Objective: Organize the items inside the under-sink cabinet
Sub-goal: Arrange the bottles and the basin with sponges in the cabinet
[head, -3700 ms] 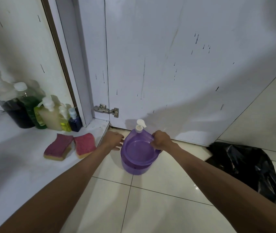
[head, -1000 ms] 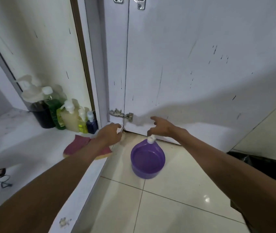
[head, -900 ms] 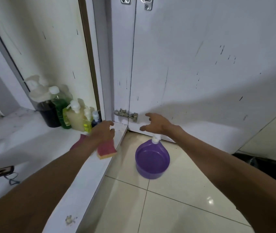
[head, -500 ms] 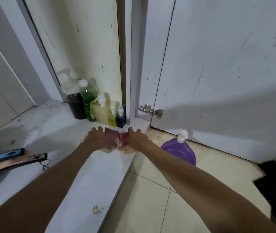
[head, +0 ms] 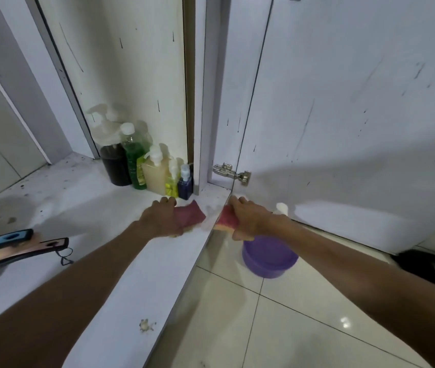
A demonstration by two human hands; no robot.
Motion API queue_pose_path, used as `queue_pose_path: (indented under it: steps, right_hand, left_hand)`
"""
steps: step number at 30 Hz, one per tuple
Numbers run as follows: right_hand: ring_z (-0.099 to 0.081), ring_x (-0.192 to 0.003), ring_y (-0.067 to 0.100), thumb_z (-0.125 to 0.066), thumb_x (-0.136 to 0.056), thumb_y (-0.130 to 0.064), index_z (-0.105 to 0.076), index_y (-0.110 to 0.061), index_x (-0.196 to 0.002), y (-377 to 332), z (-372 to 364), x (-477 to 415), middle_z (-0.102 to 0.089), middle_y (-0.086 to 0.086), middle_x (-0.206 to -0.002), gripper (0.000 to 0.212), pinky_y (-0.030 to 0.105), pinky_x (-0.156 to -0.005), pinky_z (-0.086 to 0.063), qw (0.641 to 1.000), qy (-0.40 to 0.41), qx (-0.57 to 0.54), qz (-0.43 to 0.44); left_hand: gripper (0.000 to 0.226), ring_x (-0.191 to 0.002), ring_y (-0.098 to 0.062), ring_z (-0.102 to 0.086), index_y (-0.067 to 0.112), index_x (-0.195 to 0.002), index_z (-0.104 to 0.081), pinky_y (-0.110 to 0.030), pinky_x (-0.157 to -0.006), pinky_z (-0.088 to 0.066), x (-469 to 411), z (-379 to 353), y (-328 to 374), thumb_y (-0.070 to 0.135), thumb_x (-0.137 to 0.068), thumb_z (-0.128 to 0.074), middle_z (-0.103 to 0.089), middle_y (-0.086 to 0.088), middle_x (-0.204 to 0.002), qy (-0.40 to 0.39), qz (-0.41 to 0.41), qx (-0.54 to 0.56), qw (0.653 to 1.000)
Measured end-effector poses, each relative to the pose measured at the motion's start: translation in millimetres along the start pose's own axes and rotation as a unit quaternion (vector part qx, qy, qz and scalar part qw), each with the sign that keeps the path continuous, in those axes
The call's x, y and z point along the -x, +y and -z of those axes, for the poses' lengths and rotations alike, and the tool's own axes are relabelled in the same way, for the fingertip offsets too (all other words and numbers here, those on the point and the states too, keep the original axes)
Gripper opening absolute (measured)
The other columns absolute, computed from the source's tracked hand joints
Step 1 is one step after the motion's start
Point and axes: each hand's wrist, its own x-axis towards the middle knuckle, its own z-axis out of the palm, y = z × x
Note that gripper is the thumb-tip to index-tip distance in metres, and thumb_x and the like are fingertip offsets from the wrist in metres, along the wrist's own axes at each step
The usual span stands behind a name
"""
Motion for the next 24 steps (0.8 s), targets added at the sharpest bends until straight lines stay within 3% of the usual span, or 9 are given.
queue_pose_path:
  steps: [3,6,12,18,21,24]
  right_hand:
    - [-0.051,-0.093,0.028,-0.072,-0.062,-0.022,-0.033,-0.020,-0.116,30,11,26,-0.045,0.003,-0.104,0.067,0.037,-0.070,-0.049,0.999,0.012,0.013,-0.028]
    - [-0.052,-0.091,0.027,-0.075,-0.064,-0.026,-0.033,-0.020,-0.116,52,21,50,-0.047,0.004,-0.105,0.067,0.037,-0.069,-0.049,0.999,-0.004,0.010,-0.048]
    - [-0.055,-0.091,0.026,-0.077,-0.069,-0.028,-0.032,-0.022,-0.109,87,31,85,-0.047,0.003,-0.106,0.060,0.039,-0.072,-0.052,0.998,0.014,0.007,-0.064]
    - [-0.056,-0.098,0.028,-0.077,-0.072,-0.044,-0.031,-0.023,-0.110,100,45,96,-0.048,0.003,-0.112,0.063,0.038,-0.078,-0.050,0.997,0.027,-0.012,-0.068]
    - [-0.054,-0.096,0.026,-0.070,-0.063,-0.060,-0.034,-0.020,-0.110,99,53,102,-0.048,0.004,-0.111,0.072,0.035,-0.077,-0.046,0.997,0.033,-0.031,-0.064]
    - [-0.052,-0.095,0.026,-0.075,-0.072,-0.048,-0.036,-0.018,-0.112,98,57,102,-0.047,0.005,-0.111,0.064,0.035,-0.078,-0.047,0.996,0.046,-0.052,-0.053]
  left_hand:
    - [0.073,-0.100,-0.025,-0.055,0.012,-0.112,-0.048,-0.037,-0.081,-0.050,-3,6,35,0.049,-0.058,-0.081,-0.056,-0.006,-0.111,0.003,-0.059,0.048,0.997]
    - [0.071,-0.093,-0.023,-0.058,0.016,-0.104,-0.050,-0.040,-0.078,-0.052,-6,7,73,0.060,-0.056,-0.079,-0.057,-0.002,-0.103,0.007,-0.116,0.049,0.992]
    - [0.079,-0.101,-0.019,-0.053,0.024,-0.122,-0.049,-0.037,-0.085,-0.052,-1,-7,144,0.056,-0.056,-0.081,-0.056,0.002,-0.114,-0.031,-0.196,0.007,0.980]
    - [0.077,-0.107,-0.023,-0.050,0.025,-0.125,-0.047,-0.037,-0.085,-0.048,4,-31,175,0.055,-0.060,-0.074,-0.048,0.000,-0.113,-0.066,-0.224,-0.033,0.972]
    - [0.081,-0.104,-0.024,-0.052,0.027,-0.128,-0.046,-0.034,-0.080,-0.047,2,-45,184,0.055,-0.055,-0.069,-0.047,0.000,-0.109,-0.071,-0.219,-0.039,0.972]
    - [0.078,-0.105,-0.026,-0.050,0.028,-0.131,-0.046,-0.035,-0.081,-0.048,-3,-58,189,0.048,-0.060,-0.074,-0.049,-0.001,-0.111,-0.071,-0.212,-0.053,0.973]
